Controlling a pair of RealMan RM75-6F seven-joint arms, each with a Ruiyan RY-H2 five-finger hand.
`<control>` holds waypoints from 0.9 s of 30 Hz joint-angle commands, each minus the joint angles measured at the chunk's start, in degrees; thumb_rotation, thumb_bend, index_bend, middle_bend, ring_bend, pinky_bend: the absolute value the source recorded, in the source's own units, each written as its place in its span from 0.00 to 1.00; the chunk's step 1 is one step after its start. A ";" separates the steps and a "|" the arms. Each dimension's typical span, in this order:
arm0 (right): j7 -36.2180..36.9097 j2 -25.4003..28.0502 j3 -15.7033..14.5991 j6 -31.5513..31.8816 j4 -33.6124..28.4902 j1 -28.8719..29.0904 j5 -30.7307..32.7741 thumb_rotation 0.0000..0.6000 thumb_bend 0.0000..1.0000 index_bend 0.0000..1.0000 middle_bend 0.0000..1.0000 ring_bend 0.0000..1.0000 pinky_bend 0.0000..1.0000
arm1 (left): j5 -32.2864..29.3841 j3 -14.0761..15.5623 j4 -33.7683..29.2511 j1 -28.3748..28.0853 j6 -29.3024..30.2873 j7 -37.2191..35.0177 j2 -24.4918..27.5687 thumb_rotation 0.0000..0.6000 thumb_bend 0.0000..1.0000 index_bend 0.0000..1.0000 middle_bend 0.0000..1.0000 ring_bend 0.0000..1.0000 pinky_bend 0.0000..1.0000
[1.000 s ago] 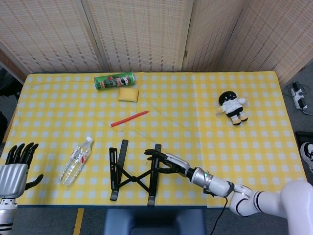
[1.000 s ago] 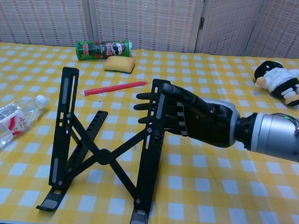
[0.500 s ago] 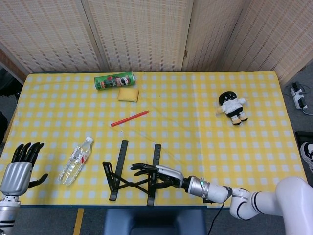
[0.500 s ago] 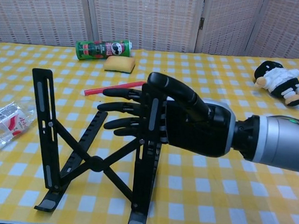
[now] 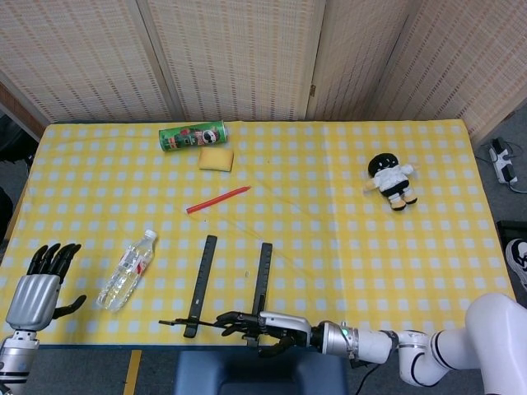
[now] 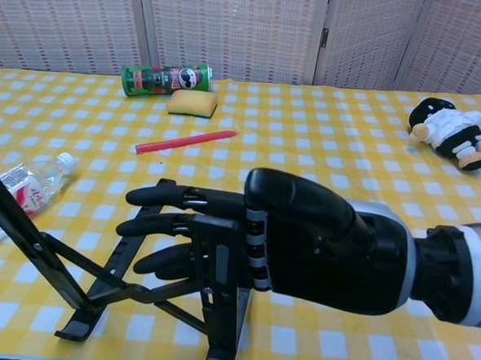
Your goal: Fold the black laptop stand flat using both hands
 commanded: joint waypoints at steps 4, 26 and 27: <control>-0.76 -0.02 -1.68 0.91 -0.59 0.05 -0.25 0.45 0.19 0.00 0.08 0.11 0.00 | 0.06 0.21 0.38 0.25 0.26 -0.50 -0.21 1.00 0.24 0.13 0.16 0.09 0.00; -3.59 -3.68 -2.86 -0.72 3.88 -4.38 7.01 0.45 0.19 0.00 0.08 0.11 0.00 | 0.67 0.81 0.49 0.38 0.39 -0.52 -0.44 1.00 0.24 0.13 0.16 0.09 0.00; -2.58 -4.07 -2.99 -0.94 4.30 -4.51 7.28 0.45 0.19 0.00 0.08 0.11 0.00 | 0.78 0.91 0.42 0.39 0.37 -0.40 -0.38 1.00 0.24 0.13 0.16 0.09 0.00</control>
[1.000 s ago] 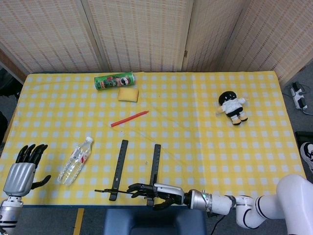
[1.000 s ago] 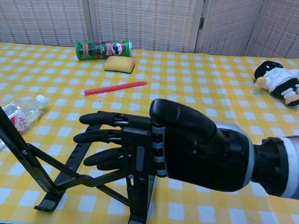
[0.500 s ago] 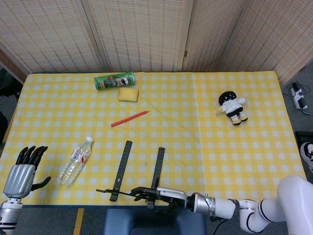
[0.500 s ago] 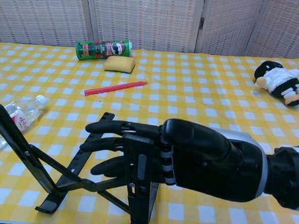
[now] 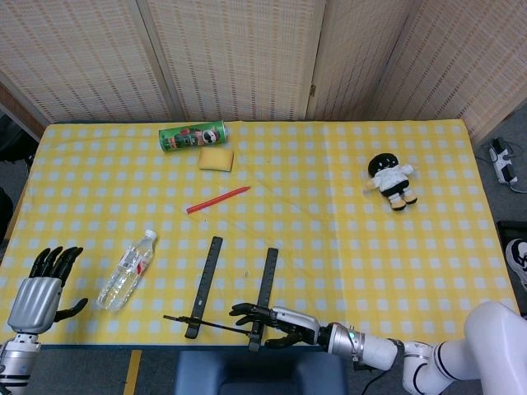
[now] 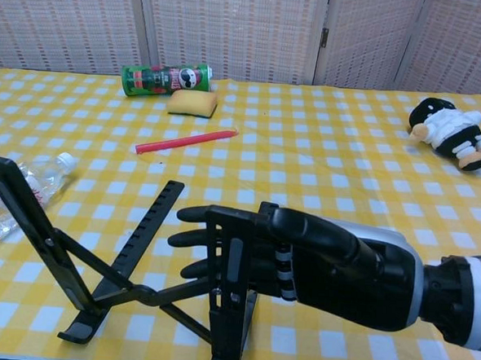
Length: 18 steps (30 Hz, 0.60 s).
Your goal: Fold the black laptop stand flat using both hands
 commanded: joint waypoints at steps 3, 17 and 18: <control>4.11 -1.54 -0.65 -0.73 1.78 -0.69 0.97 0.45 0.19 0.00 0.08 0.11 0.00 | 0.23 0.21 -0.31 0.10 0.10 0.30 0.15 1.00 0.24 0.13 0.16 0.09 0.00; 12.93 -3.18 -1.89 -0.63 2.75 -1.42 0.96 0.45 0.19 0.00 0.08 0.11 0.00 | 0.40 0.39 -0.54 0.04 -0.12 0.48 0.05 1.00 0.23 0.13 0.16 0.09 0.00; 13.13 -3.15 -1.96 -0.56 2.49 -1.42 0.84 0.45 0.19 0.00 0.08 0.11 0.00 | 0.39 0.41 -0.52 0.03 -0.16 0.45 0.02 1.00 0.23 0.13 0.16 0.09 0.00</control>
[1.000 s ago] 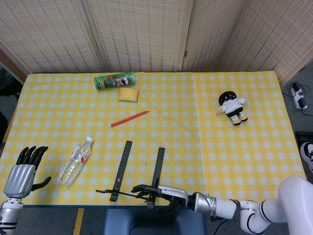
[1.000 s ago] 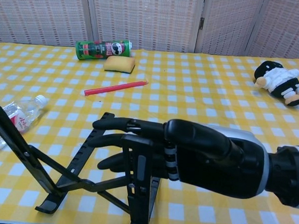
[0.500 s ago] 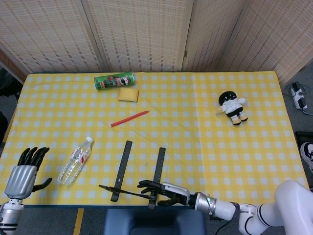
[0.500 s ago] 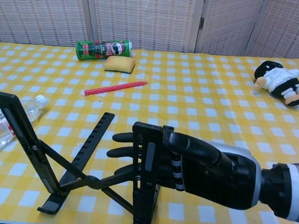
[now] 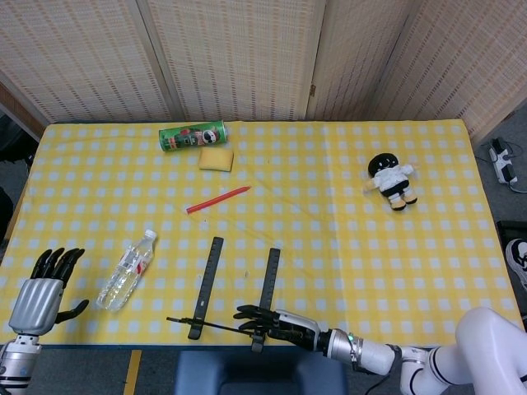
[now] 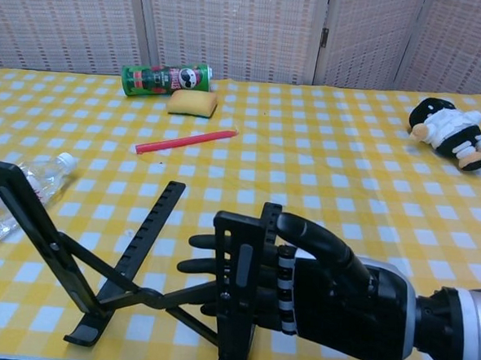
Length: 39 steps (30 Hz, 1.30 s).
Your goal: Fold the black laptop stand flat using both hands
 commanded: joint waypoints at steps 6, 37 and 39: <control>0.93 0.34 -0.65 0.00 -1.81 0.14 -0.67 0.45 0.19 0.00 0.08 0.11 0.00 | 0.10 0.05 0.13 -0.03 -0.03 -0.21 -0.19 1.00 0.24 0.13 0.16 0.09 0.00; -25.09 14.40 5.45 0.25 -16.64 1.98 1.05 0.45 0.19 0.00 0.08 0.09 0.00 | 8.94 4.38 4.90 -12.28 -16.11 -21.44 -1.45 1.00 0.25 0.22 0.17 0.10 0.00; -25.26 14.70 5.60 0.12 -16.88 2.00 1.21 0.45 0.19 0.00 0.08 0.09 0.00 | 9.28 4.67 4.81 -12.66 -16.53 -21.71 -1.53 1.00 0.25 0.23 0.17 0.10 0.00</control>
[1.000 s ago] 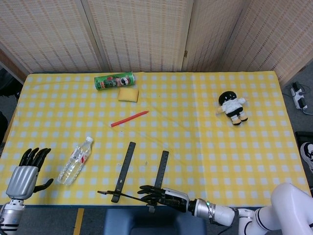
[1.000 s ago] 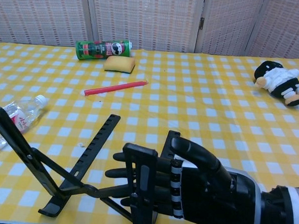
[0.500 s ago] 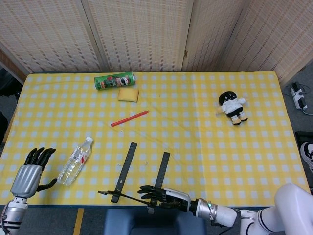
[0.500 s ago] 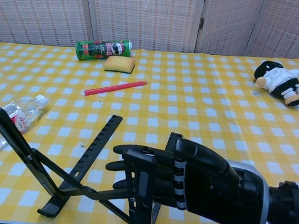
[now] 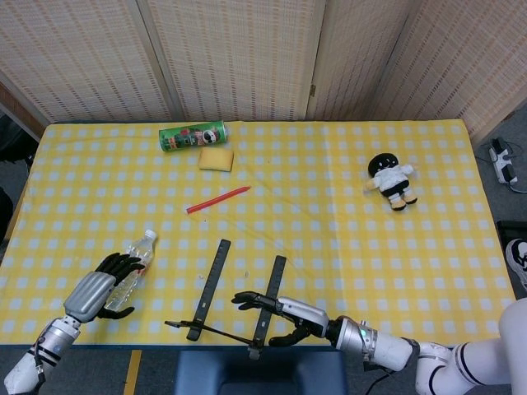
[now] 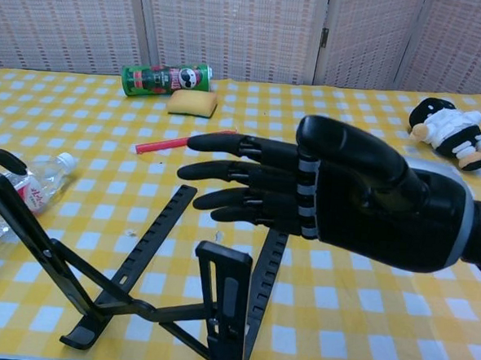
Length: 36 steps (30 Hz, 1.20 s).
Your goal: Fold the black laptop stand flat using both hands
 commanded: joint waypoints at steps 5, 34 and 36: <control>-0.57 1.43 1.00 -0.97 -0.77 -0.21 1.68 0.45 0.19 0.00 0.08 0.09 0.00 | 3.14 2.20 -0.85 -2.99 -2.64 -2.72 -0.90 1.00 0.26 0.24 0.17 0.10 0.00; 1.81 1.01 1.51 -1.74 1.75 -2.73 1.53 0.45 0.19 0.00 0.08 0.09 0.00 | 5.72 6.24 3.07 -6.77 -0.35 -13.14 -11.37 1.00 0.40 0.45 0.28 0.18 0.05; 1.97 0.92 1.54 -1.72 1.98 -2.86 1.48 0.45 0.19 0.00 0.08 0.09 0.00 | 5.41 6.44 2.81 -6.66 -0.22 -13.41 -11.42 1.00 0.40 0.45 0.28 0.18 0.05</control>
